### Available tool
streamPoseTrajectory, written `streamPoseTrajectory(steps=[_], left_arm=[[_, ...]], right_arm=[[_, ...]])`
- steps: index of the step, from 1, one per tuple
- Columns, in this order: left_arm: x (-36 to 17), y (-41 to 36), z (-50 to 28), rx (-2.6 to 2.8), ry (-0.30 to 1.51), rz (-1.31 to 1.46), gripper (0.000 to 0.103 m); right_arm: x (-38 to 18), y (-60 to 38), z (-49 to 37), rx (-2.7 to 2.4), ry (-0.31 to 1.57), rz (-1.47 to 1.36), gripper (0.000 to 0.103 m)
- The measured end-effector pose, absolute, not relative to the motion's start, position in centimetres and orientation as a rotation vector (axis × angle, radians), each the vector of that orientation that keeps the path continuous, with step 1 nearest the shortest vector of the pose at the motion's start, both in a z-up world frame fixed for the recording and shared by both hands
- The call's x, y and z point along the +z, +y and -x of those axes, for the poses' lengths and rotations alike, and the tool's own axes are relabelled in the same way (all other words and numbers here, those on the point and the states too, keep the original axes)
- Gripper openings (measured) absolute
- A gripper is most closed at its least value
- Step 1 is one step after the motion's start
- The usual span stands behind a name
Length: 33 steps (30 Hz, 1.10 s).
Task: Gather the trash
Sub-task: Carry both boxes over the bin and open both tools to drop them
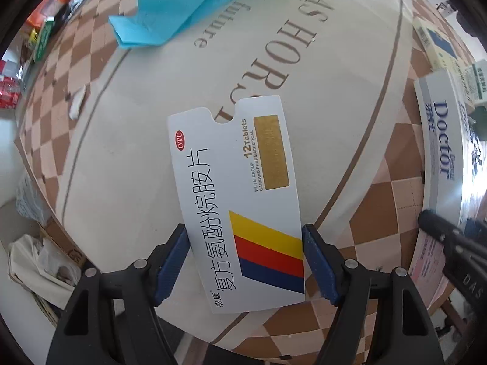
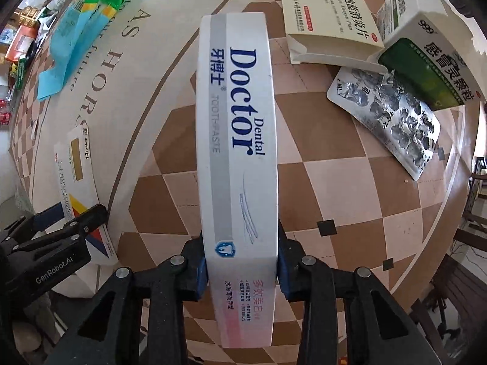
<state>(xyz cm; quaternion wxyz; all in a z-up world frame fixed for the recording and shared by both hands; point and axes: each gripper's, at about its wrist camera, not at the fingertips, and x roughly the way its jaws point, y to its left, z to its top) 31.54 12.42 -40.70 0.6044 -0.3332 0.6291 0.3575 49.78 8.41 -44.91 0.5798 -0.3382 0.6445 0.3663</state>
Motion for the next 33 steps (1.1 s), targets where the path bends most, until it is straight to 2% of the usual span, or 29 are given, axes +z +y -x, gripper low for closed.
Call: streamPoseTrajectory(steps=[11, 15, 21, 27, 33], left_arm=[[-33.6, 9.5, -27.0, 0.889, 1.301, 0.703, 0.072], [-31.3, 7.0, -23.2, 0.887, 1.245, 0.687, 0.072], [-31.0, 4.2, -15.0, 0.853, 1.199, 0.68, 0.072], [-34.5, 0.5, -6.4, 0.821, 1.237, 0.78, 0.072], [-43.0, -0.9, -2.0, 0.77, 1.348, 0.924, 0.072]], right_arm=[[-38.7, 7.3, -45.1, 0.984, 1.397, 0.657, 0.036], [-36.1, 4.0, -40.5, 1.035, 1.363, 0.615, 0.036], [-34.5, -0.6, -32.7, 1.061, 1.374, 0.531, 0.036], [-37.2, -8.0, -24.0, 1.072, 1.452, 0.512, 0.036], [-44.7, -12.8, -16.7, 1.022, 1.577, 0.603, 0.036]])
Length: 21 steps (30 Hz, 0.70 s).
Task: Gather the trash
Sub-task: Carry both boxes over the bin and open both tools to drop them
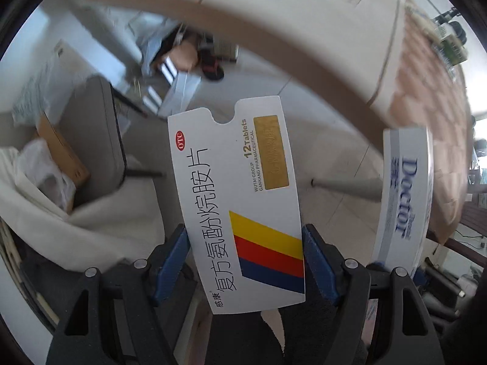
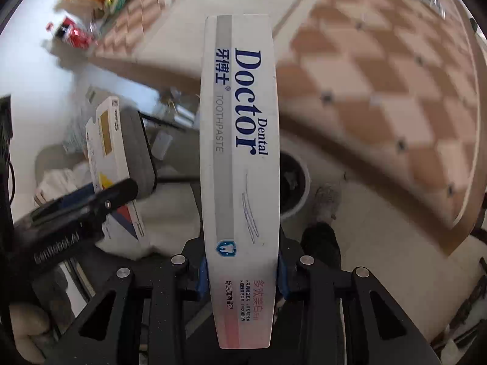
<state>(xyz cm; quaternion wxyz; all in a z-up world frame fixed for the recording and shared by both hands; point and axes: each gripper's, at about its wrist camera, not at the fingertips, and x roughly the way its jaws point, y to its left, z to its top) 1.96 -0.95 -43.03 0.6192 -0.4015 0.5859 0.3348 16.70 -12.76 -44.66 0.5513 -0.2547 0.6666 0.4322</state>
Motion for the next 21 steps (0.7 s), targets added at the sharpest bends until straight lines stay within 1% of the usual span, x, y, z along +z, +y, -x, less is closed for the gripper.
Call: streamPoseTrajectory(steps=[4, 7, 12, 16, 18, 20, 21], left_arm=[[-49.5, -0.5, -2.0, 0.726, 1.395, 1.008, 0.072], [-55.2, 0.2, -3.0, 0.686, 1.43, 1.055, 0.072], [-64.4, 0.8, -5.2, 0.623, 1.481, 1.099, 0.072], [-70.2, 1.1, -6.3, 0.6, 1.502, 1.152, 0.073], [-72.1, 1.4, -6.2, 0.608, 1.494, 1.182, 0.076], [-73.4, 1.4, -6.1, 0.616, 1.492, 1.205, 0.086], [-73.7, 1.4, -6.0, 0.628, 1.497, 1.199, 0.09]], right_arm=[[-51.8, -14.8, -14.1, 0.96, 1.684, 0.67, 0.036], [-57.5, -15.4, -13.6, 0.916, 1.728, 0.708, 0.036], [-67.7, -14.8, -14.7, 0.857, 1.791, 0.704, 0.036], [-75.1, -13.5, -15.9, 0.835, 1.837, 0.719, 0.036], [-78.0, -12.9, -16.7, 0.838, 1.877, 0.718, 0.036], [-80.7, -12.3, -17.0, 0.844, 1.915, 0.722, 0.036], [-81.9, -11.9, -16.8, 0.85, 1.934, 0.738, 0.037]])
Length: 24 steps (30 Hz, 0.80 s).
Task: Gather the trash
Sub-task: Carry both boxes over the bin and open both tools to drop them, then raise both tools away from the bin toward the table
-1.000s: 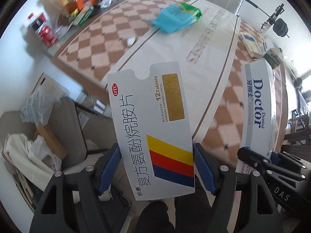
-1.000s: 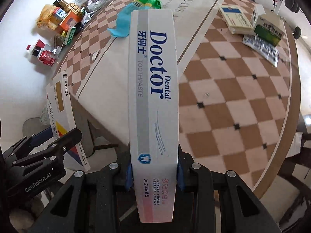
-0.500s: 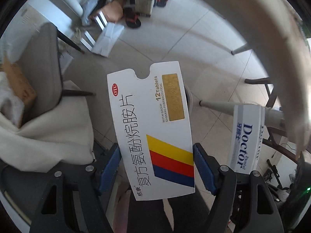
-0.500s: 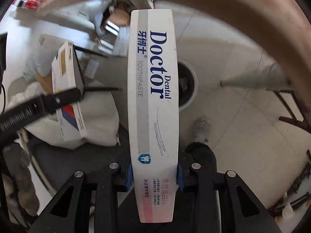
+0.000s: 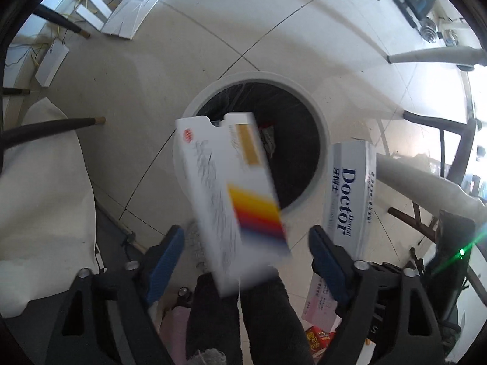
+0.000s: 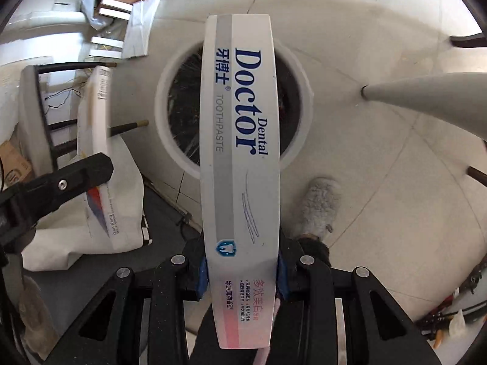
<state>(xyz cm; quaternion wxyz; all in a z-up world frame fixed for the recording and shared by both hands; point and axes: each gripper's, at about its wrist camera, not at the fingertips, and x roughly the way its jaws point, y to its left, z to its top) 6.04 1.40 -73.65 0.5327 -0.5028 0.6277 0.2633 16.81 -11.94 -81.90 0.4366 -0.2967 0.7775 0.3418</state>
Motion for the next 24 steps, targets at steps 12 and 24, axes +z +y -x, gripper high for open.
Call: streamPoseTrajectory(steps=[12, 24], left_arm=[[-71.2, 0.5, -3.6, 0.848, 1.487, 1.001, 0.097], [-66.4, -1.0, -3.9, 0.885, 1.464, 0.851, 0.097]], right_arm=[[-82.1, -9.7, -18.2, 0.813, 1.792, 0.791, 0.099], [-75.9, -10.9, -19.1, 0.772, 1.598, 0.766, 0.103]])
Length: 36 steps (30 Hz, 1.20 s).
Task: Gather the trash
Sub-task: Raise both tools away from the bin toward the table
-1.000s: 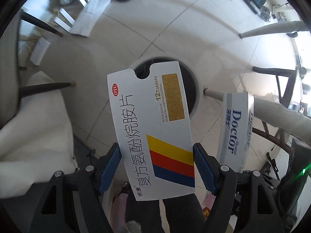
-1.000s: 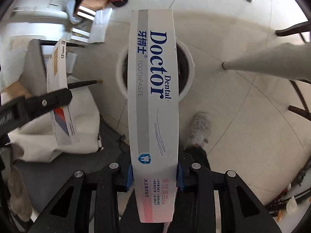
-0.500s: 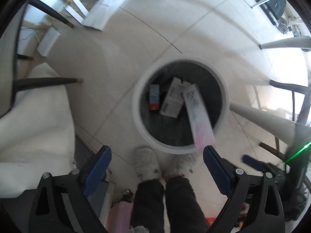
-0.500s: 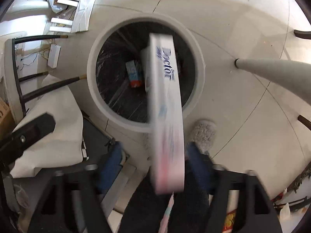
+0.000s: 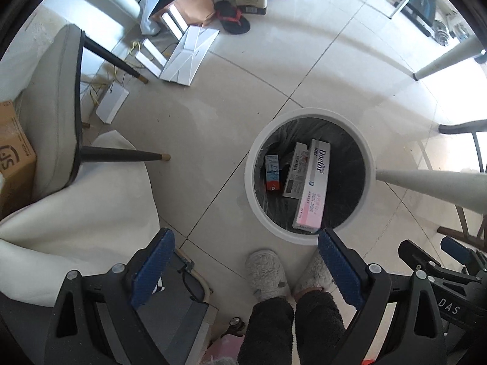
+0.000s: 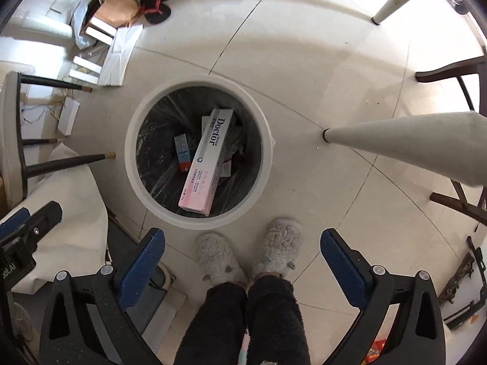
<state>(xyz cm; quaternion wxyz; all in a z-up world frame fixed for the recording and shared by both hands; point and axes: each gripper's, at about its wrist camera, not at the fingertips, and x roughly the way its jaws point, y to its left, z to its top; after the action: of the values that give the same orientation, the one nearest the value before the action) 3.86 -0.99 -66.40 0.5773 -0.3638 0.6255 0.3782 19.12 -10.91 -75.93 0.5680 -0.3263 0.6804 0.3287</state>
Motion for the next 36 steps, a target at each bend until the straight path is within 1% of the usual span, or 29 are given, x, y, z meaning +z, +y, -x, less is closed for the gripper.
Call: streamPoseTrajectory(steps=[6, 10, 18, 26, 32, 36], left_arm=[[-62.1, -2.7, -3.6, 0.859, 1.459, 0.803, 0.097], [-58.7, -4.2, -2.9, 0.831, 1.463, 0.798, 0.097], [-50.2, -6.5, -1.9, 0.782, 1.431, 0.775, 0.097], [-41.1, -8.3, -0.8, 0.772, 1.357, 0.741, 0.097], [-34.3, -8.2, -0.6, 0.818, 1.287, 0.701, 0.096], [-31.0, -6.6, -2.4, 0.884, 1.255, 0.624, 0.097]], right_arm=[[-71.2, -13.0, -18.1, 0.777, 1.551, 0.728, 0.103], [-67.1, -14.4, -17.7, 0.785, 1.529, 0.693, 0.103], [-56.1, -16.5, -17.0, 0.821, 1.461, 0.67, 0.103], [-44.5, -18.3, -16.4, 0.853, 1.409, 0.618, 0.103], [-36.6, -18.9, -16.4, 0.902, 1.391, 0.557, 0.103], [-32.0, -18.7, -17.8, 0.926, 1.391, 0.473, 0.103]])
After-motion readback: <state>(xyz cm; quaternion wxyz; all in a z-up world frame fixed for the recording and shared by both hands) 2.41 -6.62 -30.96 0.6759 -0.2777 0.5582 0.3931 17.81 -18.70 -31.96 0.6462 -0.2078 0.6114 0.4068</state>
